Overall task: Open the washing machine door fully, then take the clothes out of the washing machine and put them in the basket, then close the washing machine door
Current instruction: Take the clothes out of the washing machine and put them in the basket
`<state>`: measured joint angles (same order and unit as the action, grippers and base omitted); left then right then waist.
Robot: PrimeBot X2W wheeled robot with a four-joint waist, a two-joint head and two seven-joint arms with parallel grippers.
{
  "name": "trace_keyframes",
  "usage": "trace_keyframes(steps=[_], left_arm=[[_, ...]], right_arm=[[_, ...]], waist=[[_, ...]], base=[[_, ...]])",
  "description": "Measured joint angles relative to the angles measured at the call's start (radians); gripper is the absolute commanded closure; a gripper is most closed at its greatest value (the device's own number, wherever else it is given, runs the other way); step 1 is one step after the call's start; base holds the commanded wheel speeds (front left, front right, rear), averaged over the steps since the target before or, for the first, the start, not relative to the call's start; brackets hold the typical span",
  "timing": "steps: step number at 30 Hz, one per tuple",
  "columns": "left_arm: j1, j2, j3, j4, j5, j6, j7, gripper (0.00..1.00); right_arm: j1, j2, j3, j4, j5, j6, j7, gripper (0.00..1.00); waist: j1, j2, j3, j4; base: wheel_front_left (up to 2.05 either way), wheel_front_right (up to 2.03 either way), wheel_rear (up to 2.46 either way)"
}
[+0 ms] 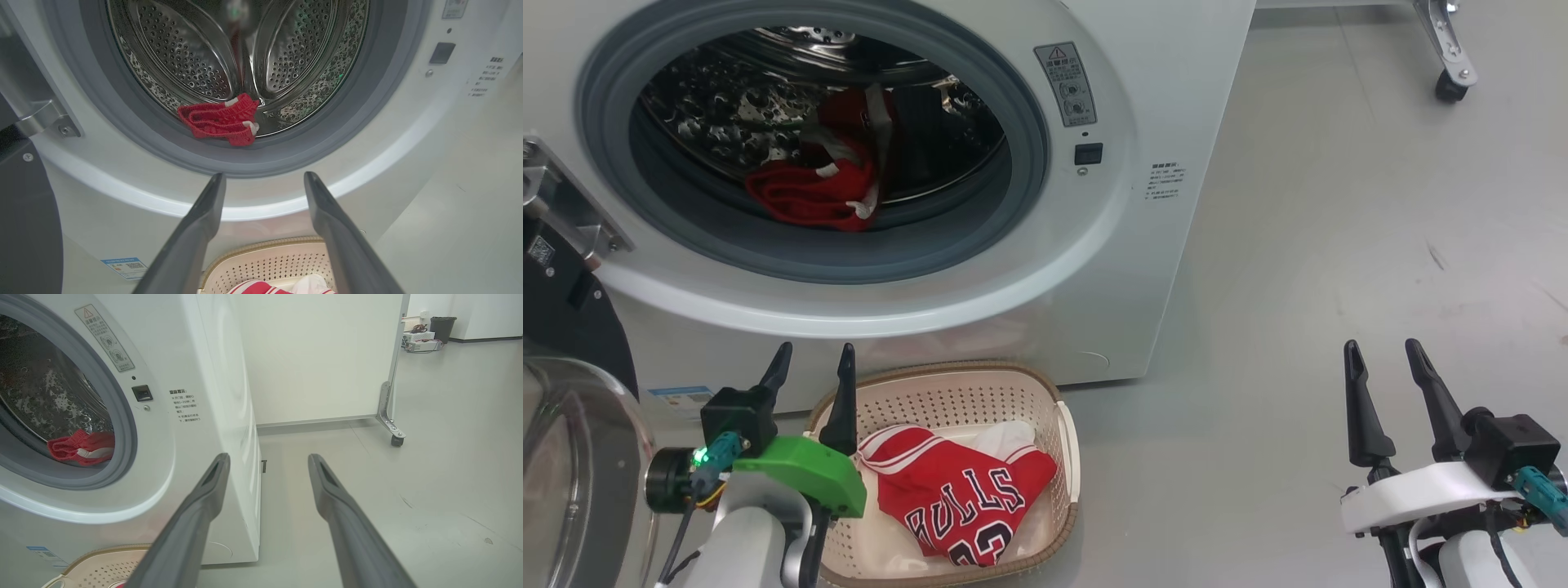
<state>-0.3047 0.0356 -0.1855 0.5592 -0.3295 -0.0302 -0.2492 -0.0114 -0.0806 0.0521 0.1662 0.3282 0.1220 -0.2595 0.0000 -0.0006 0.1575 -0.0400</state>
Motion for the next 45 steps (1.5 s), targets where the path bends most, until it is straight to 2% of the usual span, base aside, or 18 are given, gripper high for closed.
trace_keyframes(steps=[24, 45], left_arm=[[0.231, 0.014, -0.006, -0.245, 0.049, 0.026, 0.0, 0.0], [0.326, 0.033, -0.006, -0.373, 0.057, 0.056, 0.002, 0.0]], right_arm=[[0.106, -0.013, 0.02, -0.01, -0.032, -0.001, 0.007, 0.0], [0.144, -0.011, 0.035, -0.049, -0.039, -0.011, 0.03, 0.0]], waist=[[0.0001, 0.0, -0.143, 0.045], [0.0, 0.0, -0.162, 0.046]], base=[[0.0, 0.0, 0.0], [0.0, 0.0, 0.0]])
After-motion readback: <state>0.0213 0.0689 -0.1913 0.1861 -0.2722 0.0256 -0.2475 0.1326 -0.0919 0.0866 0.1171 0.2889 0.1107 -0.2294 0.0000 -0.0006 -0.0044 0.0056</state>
